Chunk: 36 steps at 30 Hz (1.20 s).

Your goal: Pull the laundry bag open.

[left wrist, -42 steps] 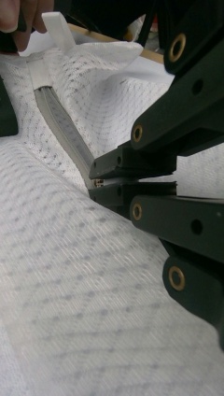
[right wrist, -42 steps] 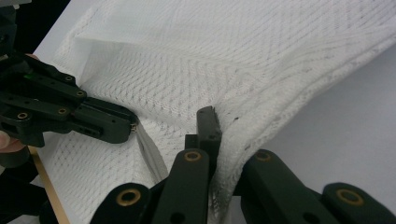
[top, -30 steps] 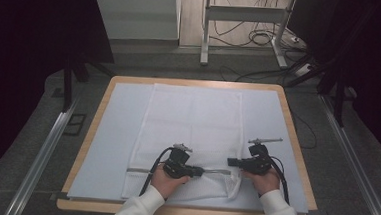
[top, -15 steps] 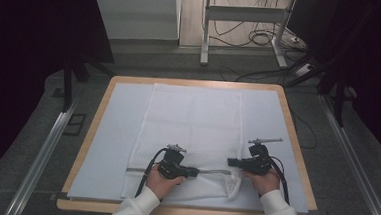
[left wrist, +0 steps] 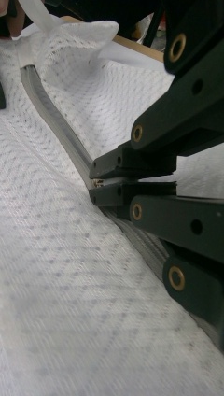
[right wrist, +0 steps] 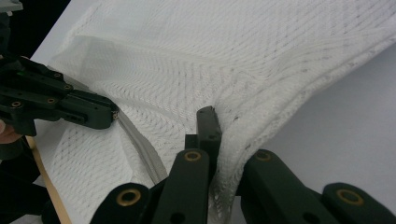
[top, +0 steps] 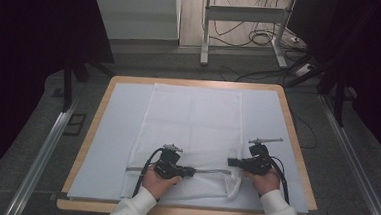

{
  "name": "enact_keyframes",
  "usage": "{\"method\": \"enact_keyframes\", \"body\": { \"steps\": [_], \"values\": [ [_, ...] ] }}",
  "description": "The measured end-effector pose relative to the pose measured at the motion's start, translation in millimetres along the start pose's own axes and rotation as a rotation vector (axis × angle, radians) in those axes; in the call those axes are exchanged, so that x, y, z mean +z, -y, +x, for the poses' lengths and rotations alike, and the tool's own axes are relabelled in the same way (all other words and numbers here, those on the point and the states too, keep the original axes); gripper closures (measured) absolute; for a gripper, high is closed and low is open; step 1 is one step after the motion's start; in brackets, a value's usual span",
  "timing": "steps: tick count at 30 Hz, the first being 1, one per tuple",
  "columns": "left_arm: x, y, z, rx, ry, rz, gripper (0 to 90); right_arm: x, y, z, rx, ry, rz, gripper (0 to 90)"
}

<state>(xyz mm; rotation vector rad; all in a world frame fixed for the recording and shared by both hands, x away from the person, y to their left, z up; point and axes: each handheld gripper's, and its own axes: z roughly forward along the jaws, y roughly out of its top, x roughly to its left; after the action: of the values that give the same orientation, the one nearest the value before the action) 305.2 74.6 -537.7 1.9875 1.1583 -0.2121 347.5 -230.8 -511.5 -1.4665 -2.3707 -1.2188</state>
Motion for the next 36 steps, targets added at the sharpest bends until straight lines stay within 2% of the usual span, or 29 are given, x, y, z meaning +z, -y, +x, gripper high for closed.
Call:
{"method": "enact_keyframes", "body": {
  "steps": [28,33,34,36],
  "values": [
    [-20.3,7.0,12.2,-0.026,-0.015,-0.015,86.5,-1.8,-0.2,0.0,-0.004,0.001,-0.013,88.4],
    [-26.3,8.9,16.0,-0.033,-0.033,-0.024,86.5,-3.1,-0.4,0.9,-0.004,0.002,-0.02,88.4],
    [-27.9,9.5,17.1,-0.033,-0.048,-0.025,86.5,-3.7,-0.4,0.8,-0.004,0.004,-0.021,88.4],
    [-31.4,10.8,21.0,-0.04,-0.055,-0.028,86.5,-5.7,-0.5,0.2,-0.009,0.025,-0.028,88.5]
  ]
}}
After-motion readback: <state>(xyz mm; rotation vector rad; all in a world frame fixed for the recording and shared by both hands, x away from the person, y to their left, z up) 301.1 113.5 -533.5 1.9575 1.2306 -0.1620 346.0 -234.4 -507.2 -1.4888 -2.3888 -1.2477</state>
